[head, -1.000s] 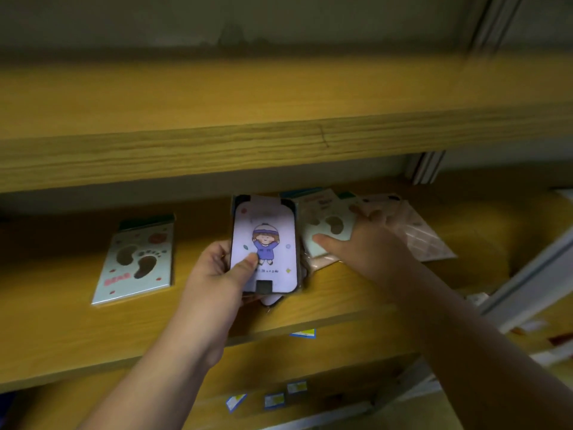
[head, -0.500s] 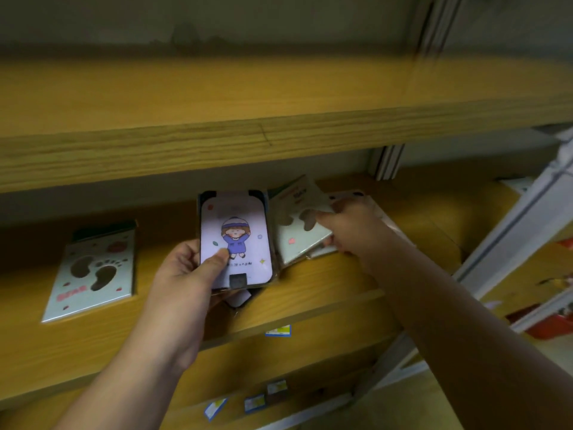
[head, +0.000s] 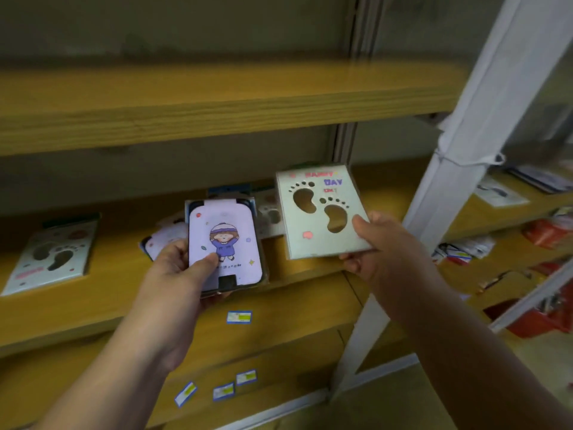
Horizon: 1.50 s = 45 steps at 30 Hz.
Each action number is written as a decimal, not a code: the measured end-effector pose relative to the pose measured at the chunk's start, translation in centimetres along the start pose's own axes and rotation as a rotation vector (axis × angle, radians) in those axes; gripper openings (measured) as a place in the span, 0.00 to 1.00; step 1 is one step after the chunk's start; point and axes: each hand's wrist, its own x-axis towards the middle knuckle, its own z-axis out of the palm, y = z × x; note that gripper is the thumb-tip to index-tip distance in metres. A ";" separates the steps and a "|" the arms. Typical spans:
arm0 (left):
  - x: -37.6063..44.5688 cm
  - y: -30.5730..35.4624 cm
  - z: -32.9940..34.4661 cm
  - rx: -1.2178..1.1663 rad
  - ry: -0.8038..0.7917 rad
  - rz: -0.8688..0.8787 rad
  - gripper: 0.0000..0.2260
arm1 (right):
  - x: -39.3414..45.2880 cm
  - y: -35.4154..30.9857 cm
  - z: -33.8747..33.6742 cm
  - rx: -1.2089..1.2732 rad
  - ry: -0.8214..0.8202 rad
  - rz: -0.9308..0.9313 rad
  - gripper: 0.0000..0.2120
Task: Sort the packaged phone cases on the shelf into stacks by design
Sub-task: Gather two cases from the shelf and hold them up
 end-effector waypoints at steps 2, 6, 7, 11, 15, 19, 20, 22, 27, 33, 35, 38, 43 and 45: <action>-1.9 -0.3 2.0 -0.020 -0.009 -0.001 0.11 | -1.5 -0.3 -2.5 0.022 0.010 0.032 0.03; -6.3 -0.7 6.9 -0.036 -0.023 -0.021 0.10 | -5.2 0.1 -8.8 0.038 -0.117 -0.075 0.08; -7.4 -0.7 8.1 -0.033 -0.029 -0.023 0.10 | -5.9 0.2 -10.4 0.051 -0.132 -0.066 0.10; -11.5 -1.4 13.4 -0.050 -0.070 -0.001 0.08 | -7.7 -0.1 -16.7 0.074 -0.144 0.004 0.16; -14.7 -2.6 18.7 -0.035 -0.099 0.000 0.07 | -9.2 0.6 -23.3 0.126 -0.188 -0.077 0.12; -16.9 -3.9 24.2 0.018 -0.145 -0.032 0.08 | -9.0 0.8 -28.9 0.193 -0.114 -0.053 0.13; -17.2 -4.1 25.5 0.022 -0.159 -0.046 0.09 | -8.8 1.0 -30.3 0.207 -0.090 -0.012 0.15; -17.7 -4.5 28.0 0.031 -0.191 -0.072 0.09 | -8.6 1.2 -32.8 0.246 -0.087 -0.022 0.18; -17.3 -5.7 33.6 0.058 -0.283 -0.133 0.10 | -8.2 2.3 -38.6 0.418 -0.139 -0.158 0.11; -14.4 -7.0 40.8 0.075 -0.405 -0.146 0.09 | -4.8 1.8 -43.3 0.446 -0.022 -0.147 0.11; -12.8 -7.4 43.2 0.049 -0.428 -0.159 0.08 | -3.0 1.0 -44.8 0.461 0.023 -0.158 0.11; -9.7 -7.7 46.9 0.024 -0.421 -0.166 0.09 | 0.3 -0.6 -47.1 0.436 0.080 -0.177 0.09; -4.1 -8.4 52.8 0.023 -0.397 -0.199 0.09 | 6.2 -3.2 -50.6 0.495 0.142 -0.184 0.09; -2.1 -8.7 55.0 0.046 -0.403 -0.185 0.10 | 8.1 -3.8 -51.8 0.497 0.159 -0.194 0.09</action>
